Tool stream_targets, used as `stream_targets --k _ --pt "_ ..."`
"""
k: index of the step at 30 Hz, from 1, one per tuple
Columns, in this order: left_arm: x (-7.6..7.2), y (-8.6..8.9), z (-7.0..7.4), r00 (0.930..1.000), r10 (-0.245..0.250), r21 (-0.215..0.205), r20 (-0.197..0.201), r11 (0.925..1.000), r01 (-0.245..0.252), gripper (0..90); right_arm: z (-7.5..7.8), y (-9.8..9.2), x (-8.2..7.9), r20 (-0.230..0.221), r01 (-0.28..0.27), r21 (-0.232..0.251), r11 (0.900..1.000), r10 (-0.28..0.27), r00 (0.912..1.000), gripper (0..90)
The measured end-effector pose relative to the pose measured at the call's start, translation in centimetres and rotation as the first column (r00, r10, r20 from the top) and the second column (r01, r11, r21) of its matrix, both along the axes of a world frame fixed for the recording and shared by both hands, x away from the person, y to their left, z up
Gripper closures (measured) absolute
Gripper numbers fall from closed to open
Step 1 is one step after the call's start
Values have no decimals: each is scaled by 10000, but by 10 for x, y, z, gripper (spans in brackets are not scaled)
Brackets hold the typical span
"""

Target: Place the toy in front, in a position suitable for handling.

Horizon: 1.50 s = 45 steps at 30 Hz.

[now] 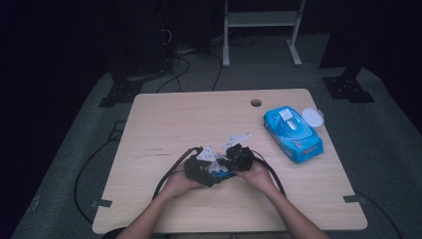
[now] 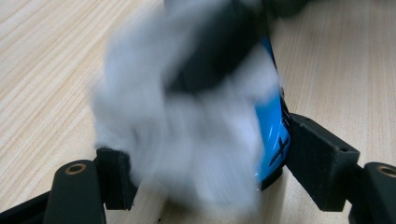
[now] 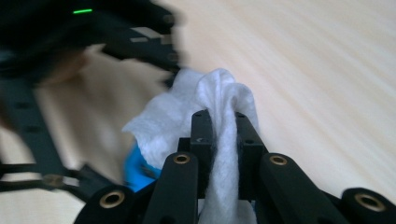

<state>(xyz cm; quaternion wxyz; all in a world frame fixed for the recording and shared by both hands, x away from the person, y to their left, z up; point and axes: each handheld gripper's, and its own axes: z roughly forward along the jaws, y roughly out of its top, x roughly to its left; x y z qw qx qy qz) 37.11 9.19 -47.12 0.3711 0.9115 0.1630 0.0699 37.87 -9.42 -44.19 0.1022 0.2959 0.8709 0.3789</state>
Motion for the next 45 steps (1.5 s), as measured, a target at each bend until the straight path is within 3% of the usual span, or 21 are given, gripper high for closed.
stream_targets --k 3,10,16,18,19,22,25,29,32,34,37,41,44,45 --pt "0 -1 0 10000 40 -59 -7 10000 -40 258 -1 -11 6 -204 378 341 9987 -371 9991 809" --pt "0 0 0 10000 12 -18 5 10000 -12 258 -5 7 -1 -92 -195 210 9996 197 9998 810" --pt "0 0 -1 10000 -16 -40 41 10000 16 258 -2 -25 15 126 950 -215 9952 -948 9954 811" --pt "0 -1 -1 10000 -21 -56 60 10000 21 258 -4 -36 20 -376 1153 394 9926 -1138 9928 811" --pt "0 0 -1 10000 -24 -65 47 10000 24 258 -4 -35 19 -399 1203 389 9920 -1188 9921 811" --pt "0 0 -1 10000 -16 -41 37 10000 16 258 -6 -24 14 26 848 265 9960 -849 9964 811" --pt "0 0 -1 10000 2 -34 46 10000 -2 258 -6 -20 14 54 659 176 9977 -660 9978 810" --pt "0 0 -1 10000 -8 -36 37 10000 9 258 -4 -36 16 81 859 71 9963 -860 9963 811" --pt "0 0 -1 10000 -38 -14 62 10000 38 258 0 -52 15 391 1276 -480 9907 -1257 9913 812" --pt "0 -1 -1 9999 -44 -25 95 10000 45 258 1 -61 16 0 1411 -232 9897 -1411 9900 812" --pt "0 -1 -1 10000 -23 -51 64 10000 23 258 1 -58 14 220 1411 -399 9892 -1403 9899 813" --pt "0 0 -1 10000 -16 -21 27 10000 16 258 -2 -49 11 313 984 -240 9949 -977 9947 812" --pt "0 0 -1 10000 -28 -27 53 10000 28 258 -1 -59 13 170 1139 -357 9928 -1134 9934 813" --pt "0 0 -1 10000 -32 -28 55 10000 32 258 0 -65 13 50 1220 -192 9923 -1219 9925 813"
